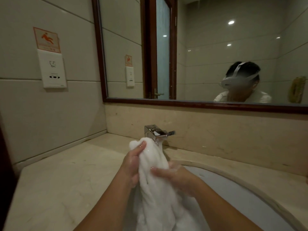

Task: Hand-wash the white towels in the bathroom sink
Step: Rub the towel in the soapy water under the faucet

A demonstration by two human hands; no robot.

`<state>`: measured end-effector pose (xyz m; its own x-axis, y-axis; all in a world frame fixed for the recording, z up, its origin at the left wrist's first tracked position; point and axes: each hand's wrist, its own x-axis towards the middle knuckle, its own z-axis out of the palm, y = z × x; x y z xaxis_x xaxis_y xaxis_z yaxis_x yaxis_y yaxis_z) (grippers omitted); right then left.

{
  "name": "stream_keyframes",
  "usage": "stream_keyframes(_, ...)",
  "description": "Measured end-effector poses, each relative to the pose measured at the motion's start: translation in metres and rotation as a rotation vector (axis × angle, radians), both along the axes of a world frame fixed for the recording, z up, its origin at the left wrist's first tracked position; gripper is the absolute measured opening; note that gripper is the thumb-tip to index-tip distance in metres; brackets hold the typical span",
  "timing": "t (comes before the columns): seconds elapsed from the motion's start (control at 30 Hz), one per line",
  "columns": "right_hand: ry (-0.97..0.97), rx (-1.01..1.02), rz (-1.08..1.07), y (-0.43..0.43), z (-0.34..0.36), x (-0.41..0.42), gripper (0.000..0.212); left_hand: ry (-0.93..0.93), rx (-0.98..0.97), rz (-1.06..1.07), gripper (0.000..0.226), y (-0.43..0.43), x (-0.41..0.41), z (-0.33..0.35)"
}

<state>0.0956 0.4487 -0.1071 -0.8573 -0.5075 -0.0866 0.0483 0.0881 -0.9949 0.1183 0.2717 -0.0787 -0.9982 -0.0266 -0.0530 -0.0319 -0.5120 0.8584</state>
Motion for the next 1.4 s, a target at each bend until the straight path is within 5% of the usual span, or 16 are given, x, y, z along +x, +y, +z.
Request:
stream_keyframes(0.13, 0.039, -0.112, -0.276, -0.010, 0.003, -0.012, 0.062, -0.001, -0.143, 0.099, 0.060, 0.011, -0.007, 0.000)
stream_keyframes(0.27, -0.163, -0.423, -0.429, -0.014, 0.008, -0.027, 0.084, -0.101, -0.545, 0.082, 0.108, 0.022, -0.022, -0.029)
stream_keyframes(0.33, -0.215, -0.497, -0.463, -0.014, 0.007, -0.030, 0.088, -0.158, -0.664, 0.028, 0.099, 0.028, -0.013, -0.030)
stream_keyframes(0.5, -0.189, -0.596, -0.323, -0.001, 0.020, -0.026, 0.087, -0.119, -0.493, 0.050, 0.044, 0.030, 0.000, -0.014)
stream_keyframes(0.57, -0.118, -0.490, -0.270, 0.000, 0.017, -0.020, 0.071, -0.126, -0.385, 0.163, 0.048, 0.033, -0.002, -0.011)
stream_keyframes(0.63, -0.022, -0.313, -0.289, 0.001, 0.008, -0.014, 0.078, -0.127, -0.256, 0.256, 0.045, 0.033, -0.003, -0.007)
stream_keyframes(0.73, -0.071, -0.173, -0.199, 0.005, -0.005, 0.001, 0.072, -0.183, -0.063, 0.162, 0.058, 0.024, -0.006, -0.003)
stream_keyframes(0.97, -0.118, -0.040, -0.544, -0.027, -0.010, 0.006, 0.048, -0.159, -0.371, 0.123, 0.088, 0.020, -0.016, -0.017)
stream_keyframes(1.07, -0.234, -0.274, -0.639, -0.037, 0.002, 0.003, 0.068, -0.206, -0.441, 0.130, 0.095, 0.023, -0.012, -0.021)
stream_keyframes(1.17, -0.335, -0.505, -0.639, -0.029, 0.019, 0.002, 0.044, -0.265, -0.592, 0.110, 0.098, 0.029, 0.008, -0.017)
stream_keyframes(1.27, -0.351, -0.570, -0.545, -0.023, 0.025, -0.005, 0.043, -0.288, -0.473, 0.027, 0.084, 0.038, 0.030, -0.013)
stream_keyframes(1.4, -0.178, -0.310, -0.511, -0.033, 0.008, -0.002, 0.076, -0.272, -0.267, 0.134, 0.074, 0.040, 0.019, -0.015)
